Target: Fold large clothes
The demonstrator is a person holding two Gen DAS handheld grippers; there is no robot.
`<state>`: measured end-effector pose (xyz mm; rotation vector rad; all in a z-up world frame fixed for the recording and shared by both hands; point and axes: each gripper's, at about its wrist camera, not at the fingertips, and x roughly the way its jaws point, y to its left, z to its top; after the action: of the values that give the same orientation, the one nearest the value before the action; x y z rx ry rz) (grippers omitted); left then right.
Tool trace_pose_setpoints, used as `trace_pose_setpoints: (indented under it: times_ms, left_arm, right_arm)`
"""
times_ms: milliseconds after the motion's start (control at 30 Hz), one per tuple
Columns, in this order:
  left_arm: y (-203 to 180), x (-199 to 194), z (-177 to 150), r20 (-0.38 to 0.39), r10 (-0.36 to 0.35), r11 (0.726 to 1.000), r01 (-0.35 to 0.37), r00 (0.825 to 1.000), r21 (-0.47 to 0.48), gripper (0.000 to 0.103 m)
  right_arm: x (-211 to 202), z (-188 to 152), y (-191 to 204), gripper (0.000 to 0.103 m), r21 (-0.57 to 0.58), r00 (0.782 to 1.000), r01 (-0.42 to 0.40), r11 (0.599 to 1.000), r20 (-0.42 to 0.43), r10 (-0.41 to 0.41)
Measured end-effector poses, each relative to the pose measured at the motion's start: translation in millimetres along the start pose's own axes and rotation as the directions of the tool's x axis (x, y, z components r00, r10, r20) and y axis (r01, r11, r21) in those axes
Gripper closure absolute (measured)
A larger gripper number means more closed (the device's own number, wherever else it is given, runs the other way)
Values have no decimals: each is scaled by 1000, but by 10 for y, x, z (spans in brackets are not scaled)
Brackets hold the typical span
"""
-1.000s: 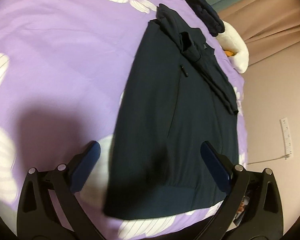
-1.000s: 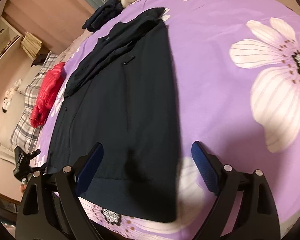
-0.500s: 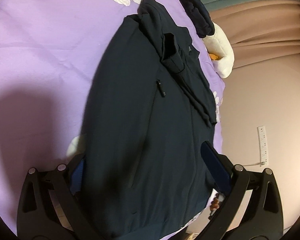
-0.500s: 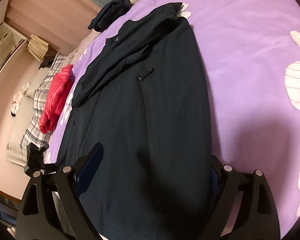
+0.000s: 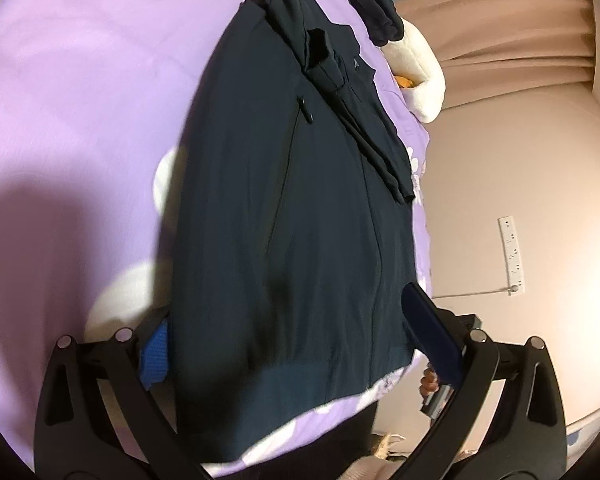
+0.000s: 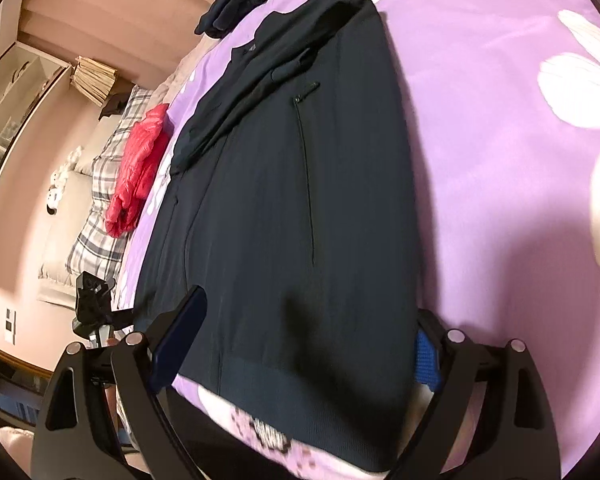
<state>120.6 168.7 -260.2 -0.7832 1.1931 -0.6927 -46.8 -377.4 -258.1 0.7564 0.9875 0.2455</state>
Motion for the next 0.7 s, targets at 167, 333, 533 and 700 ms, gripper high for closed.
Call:
trace_pose_setpoints:
  times_ms: [167,333,533,700]
  left_arm:
    - [1,-7,-170,-2,1,1000,-1,1000,16,2]
    - [-52,89,-129,-5,2,1000,-2,1000,6,2]
    - [-168,213,-97,3,19,1000,-19,1000,8,2]
    - [-252,310,-60,1,73,997,-73,997,12,11]
  right_arm:
    - [-54,-178,19,13,2,1000,-8,1000,-30,9]
    - [-5,-182,44,11,9,1000,-4,1000,-11,4]
    - [66,-125,88,11,15,1000,-15,1000,20,14]
    - [129,-85,147,15,-10,999,-2,1000,45,2]
